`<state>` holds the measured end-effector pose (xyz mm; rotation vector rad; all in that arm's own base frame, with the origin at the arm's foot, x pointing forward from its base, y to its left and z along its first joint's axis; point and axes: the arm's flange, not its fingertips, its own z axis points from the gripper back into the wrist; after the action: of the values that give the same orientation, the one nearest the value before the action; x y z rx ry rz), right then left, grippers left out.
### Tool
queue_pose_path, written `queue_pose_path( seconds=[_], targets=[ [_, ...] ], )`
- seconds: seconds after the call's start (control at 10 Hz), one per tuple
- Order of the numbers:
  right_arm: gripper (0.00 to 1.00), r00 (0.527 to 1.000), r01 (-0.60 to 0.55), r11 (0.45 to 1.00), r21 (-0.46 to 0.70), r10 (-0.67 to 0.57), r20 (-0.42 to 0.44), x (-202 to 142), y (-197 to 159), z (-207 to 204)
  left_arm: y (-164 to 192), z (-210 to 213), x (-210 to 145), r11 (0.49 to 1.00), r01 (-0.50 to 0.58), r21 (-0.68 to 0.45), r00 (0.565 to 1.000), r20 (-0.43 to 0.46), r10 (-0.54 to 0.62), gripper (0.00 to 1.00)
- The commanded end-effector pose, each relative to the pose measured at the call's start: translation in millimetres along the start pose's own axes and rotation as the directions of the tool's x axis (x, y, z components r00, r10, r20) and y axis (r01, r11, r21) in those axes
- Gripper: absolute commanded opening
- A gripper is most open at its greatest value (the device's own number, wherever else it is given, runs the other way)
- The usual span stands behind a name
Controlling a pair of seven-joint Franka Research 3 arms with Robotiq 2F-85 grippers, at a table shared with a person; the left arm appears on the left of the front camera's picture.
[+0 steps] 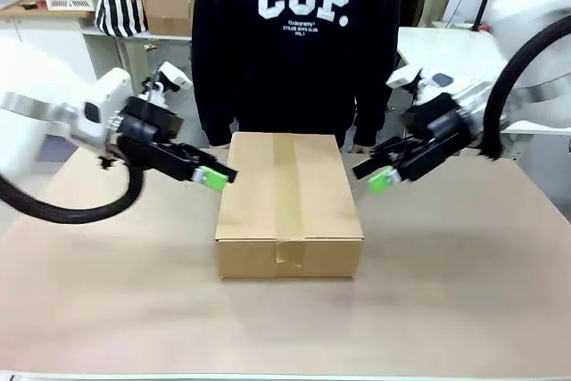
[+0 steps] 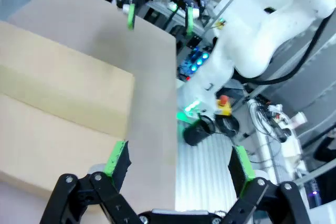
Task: Pack the gift set into the box.
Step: Press and hold the closed box until the human finishes sealing it.
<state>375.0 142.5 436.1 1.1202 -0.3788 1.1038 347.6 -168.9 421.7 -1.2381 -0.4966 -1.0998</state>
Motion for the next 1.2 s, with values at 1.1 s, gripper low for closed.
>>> queue_pose_path(
  seconds=[1.1],
  targets=[
    [1.0,0.584,0.781,0.622,-0.054,-0.697,0.417,-113,8,116,-12,121,-49,0.815,-0.57,-0.108,0.787,0.215,0.579,1.0]
  ],
)
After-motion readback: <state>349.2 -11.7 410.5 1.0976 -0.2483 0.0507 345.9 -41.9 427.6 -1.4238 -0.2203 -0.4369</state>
